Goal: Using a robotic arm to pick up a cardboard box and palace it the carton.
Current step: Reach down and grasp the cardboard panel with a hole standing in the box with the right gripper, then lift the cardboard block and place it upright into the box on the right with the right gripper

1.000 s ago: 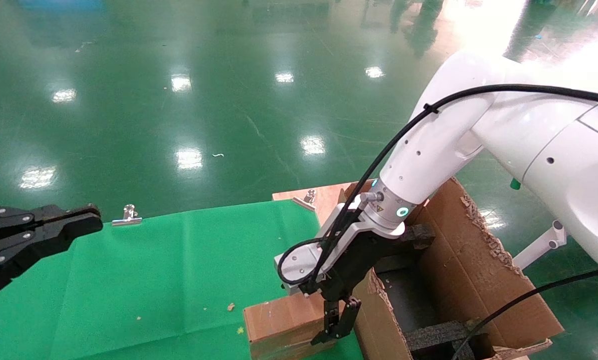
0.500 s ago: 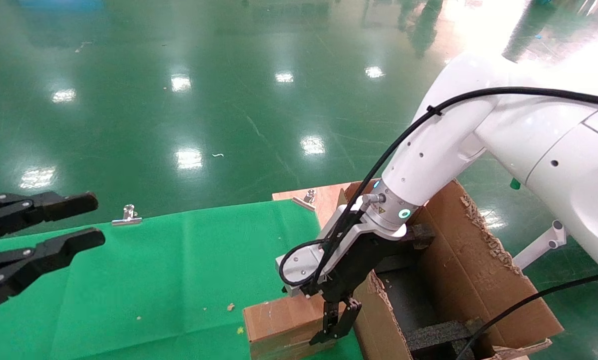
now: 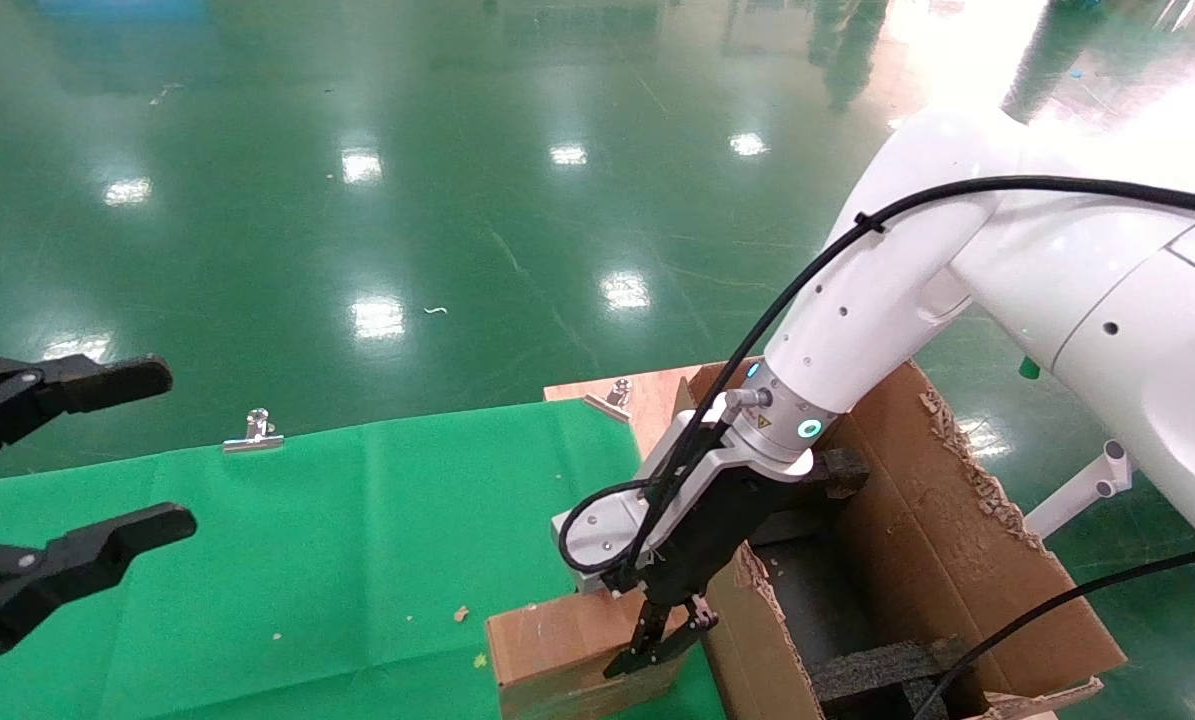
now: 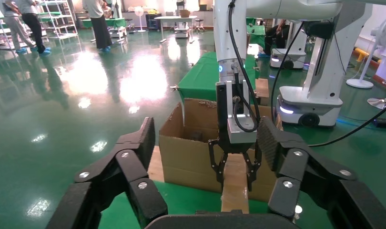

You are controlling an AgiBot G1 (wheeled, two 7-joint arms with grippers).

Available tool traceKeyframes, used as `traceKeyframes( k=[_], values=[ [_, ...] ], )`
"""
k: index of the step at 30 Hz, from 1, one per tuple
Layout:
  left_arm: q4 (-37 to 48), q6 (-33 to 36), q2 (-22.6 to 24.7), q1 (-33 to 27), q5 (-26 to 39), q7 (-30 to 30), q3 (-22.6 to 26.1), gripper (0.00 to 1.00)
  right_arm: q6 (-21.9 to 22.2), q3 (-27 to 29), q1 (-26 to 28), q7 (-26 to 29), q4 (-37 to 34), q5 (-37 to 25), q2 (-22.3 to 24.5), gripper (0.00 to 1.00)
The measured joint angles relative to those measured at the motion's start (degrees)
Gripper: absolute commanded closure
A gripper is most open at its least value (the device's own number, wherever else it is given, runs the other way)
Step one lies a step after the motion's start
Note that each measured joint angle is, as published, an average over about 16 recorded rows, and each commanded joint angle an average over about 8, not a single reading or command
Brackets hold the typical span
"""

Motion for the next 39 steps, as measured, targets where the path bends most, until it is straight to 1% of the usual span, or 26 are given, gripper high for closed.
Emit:
traceKeyframes(
  k=[14,23,29,39],
  values=[
    [0.00,0.00,0.00,0.00,0.00,0.00,0.00,0.00,0.11,0.07,-0.11,0.12,0.11,0.02,0.14,1.00],
    [0.00,0.00,0.00,0.00,0.00,0.00,0.00,0.00,0.37,0.27,1.48,0.57,-0.58,2.14,1.47,1.00],
    [0.00,0.00,0.00,0.00,0.00,0.00,0.00,0.00,0.21,0.15,5.76,0.13,-2.09,4.18,2.74,1.00],
    [0.00,0.00,0.00,0.00,0.00,0.00,0.00,0.00,-0.47,-2.51,17.00,-3.17,-5.68,6.97,3.67,1.00]
  ],
)
